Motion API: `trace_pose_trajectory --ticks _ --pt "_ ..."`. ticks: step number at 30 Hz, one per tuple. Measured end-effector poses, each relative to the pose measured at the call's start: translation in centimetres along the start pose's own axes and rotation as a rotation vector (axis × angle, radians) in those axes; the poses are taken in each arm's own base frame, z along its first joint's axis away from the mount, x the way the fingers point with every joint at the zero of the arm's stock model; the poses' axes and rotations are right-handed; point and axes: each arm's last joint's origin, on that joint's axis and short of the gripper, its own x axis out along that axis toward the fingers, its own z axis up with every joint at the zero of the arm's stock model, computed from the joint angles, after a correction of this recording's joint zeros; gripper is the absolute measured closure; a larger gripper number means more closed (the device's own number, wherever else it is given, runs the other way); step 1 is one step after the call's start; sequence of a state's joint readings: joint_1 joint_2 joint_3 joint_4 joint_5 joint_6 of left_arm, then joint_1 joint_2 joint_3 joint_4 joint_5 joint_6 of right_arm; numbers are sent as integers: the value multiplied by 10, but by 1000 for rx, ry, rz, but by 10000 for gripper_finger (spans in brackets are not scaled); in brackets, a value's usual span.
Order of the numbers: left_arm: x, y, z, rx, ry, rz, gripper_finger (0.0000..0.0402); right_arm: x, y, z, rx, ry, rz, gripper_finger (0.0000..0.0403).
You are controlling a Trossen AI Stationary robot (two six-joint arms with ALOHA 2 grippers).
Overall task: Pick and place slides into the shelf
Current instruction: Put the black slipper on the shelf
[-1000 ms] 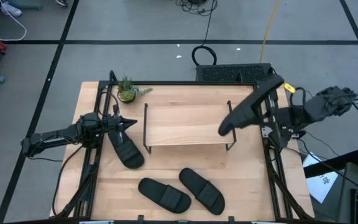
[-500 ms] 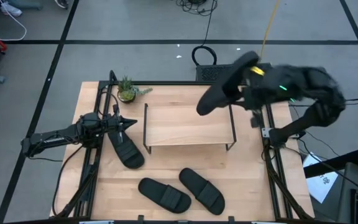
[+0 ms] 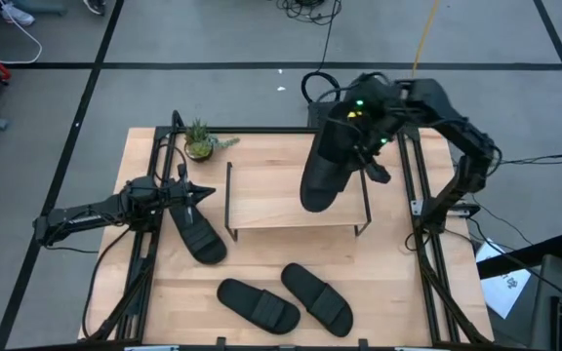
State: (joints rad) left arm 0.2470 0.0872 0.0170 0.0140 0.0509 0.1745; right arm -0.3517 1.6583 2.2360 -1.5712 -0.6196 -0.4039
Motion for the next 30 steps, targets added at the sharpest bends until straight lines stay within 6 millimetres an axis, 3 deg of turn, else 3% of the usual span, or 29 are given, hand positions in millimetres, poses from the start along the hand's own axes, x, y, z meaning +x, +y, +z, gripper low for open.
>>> trace_pose_trajectory --ticks 8,13,20,30 --pt "0 0 -1 -1 11 -2 398 49 -39 -27 221 171 100 399" --pt "0 0 -1 0 11 -1 398 70 -52 -47 285 239 167 397" --pt "0 0 -1 0 11 -2 398 87 -58 -63 287 277 244 396" --pt "0 0 -1 6 11 -2 399 85 -61 -66 290 279 237 395"
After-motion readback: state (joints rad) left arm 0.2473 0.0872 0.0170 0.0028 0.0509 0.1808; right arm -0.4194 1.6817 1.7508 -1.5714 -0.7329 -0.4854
